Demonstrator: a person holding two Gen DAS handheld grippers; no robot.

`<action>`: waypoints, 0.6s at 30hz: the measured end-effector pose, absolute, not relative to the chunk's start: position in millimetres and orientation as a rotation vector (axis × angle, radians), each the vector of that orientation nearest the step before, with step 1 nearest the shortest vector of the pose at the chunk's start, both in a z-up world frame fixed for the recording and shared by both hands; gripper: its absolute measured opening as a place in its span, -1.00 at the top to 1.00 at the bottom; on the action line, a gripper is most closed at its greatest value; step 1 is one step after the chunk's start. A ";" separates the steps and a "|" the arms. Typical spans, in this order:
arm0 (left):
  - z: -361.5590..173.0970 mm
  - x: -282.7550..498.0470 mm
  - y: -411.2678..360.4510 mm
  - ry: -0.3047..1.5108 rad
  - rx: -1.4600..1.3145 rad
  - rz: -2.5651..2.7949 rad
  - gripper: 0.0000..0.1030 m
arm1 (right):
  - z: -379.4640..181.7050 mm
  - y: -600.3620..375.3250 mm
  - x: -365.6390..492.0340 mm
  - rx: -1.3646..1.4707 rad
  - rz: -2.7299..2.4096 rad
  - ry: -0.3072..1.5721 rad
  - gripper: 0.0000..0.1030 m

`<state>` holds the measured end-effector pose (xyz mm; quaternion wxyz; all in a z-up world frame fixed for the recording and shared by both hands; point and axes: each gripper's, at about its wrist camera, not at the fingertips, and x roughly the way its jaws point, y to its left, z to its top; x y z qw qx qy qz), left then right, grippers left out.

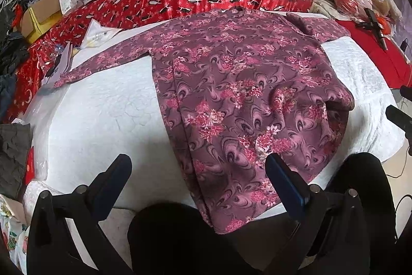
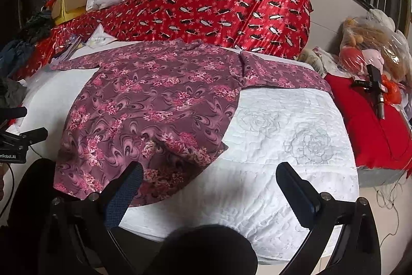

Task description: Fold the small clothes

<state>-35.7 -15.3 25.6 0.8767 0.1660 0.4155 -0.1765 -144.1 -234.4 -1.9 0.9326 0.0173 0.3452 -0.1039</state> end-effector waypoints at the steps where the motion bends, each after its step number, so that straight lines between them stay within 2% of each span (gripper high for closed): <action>1: 25.8 -35.9 -15.4 0.867 0.345 -0.369 -1.00 | -1.9 -234.2 -144.5 0.036 -0.209 0.706 -0.98; 18: 25.5 -36.8 -10.0 0.895 0.309 -0.383 -1.00 | -0.1 -241.0 -153.1 0.058 -0.222 0.694 -0.98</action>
